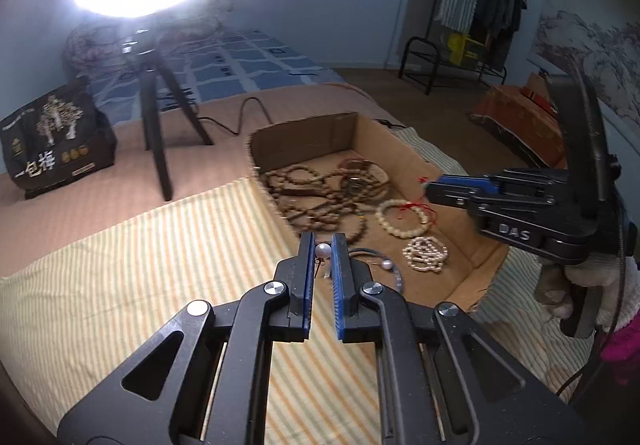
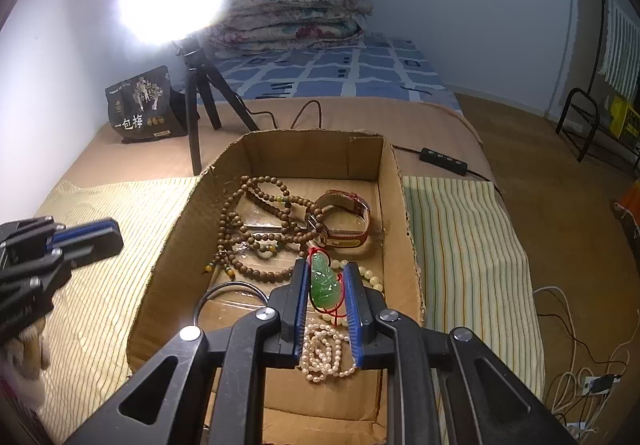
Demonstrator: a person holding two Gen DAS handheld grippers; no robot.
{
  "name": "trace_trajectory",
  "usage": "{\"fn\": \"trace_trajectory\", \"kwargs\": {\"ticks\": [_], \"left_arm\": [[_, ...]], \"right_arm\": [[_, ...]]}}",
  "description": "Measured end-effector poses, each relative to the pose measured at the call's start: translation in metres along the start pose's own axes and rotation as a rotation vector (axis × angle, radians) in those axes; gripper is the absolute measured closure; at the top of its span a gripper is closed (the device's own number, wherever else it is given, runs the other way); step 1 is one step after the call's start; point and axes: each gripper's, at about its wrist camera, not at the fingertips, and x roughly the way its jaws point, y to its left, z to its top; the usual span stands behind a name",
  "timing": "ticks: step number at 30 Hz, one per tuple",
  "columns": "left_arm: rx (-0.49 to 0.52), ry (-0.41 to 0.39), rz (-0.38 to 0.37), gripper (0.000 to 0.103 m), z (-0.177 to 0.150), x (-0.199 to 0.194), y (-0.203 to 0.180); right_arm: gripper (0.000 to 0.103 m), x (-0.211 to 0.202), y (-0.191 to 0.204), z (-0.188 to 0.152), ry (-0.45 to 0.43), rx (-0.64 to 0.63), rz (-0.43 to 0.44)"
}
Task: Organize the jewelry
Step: 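Lower the pendant into the box with the right tool while the left tool holds the earring above it, then open the right tool to drop the pendant in the box while the left tool releases the earring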
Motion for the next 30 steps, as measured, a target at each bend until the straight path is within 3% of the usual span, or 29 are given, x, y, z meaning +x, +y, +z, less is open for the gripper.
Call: {"fn": "trace_trajectory", "kwargs": {"ticks": [8, 23, 30], "left_arm": [[0.032, 0.029, -0.019, 0.097, -0.005, 0.017, -0.024], [0.027, 0.034, -0.020, 0.097, -0.006, 0.018, -0.028], [0.034, 0.034, -0.017, 0.097, -0.006, 0.014, -0.031]], "right_arm": [[0.087, 0.007, -0.006, -0.002, 0.017, 0.012, -0.001], [0.086, 0.005, -0.004, 0.002, 0.014, 0.003, -0.005], [0.073, -0.001, -0.003, 0.004, 0.000, -0.001, -0.026]]}}
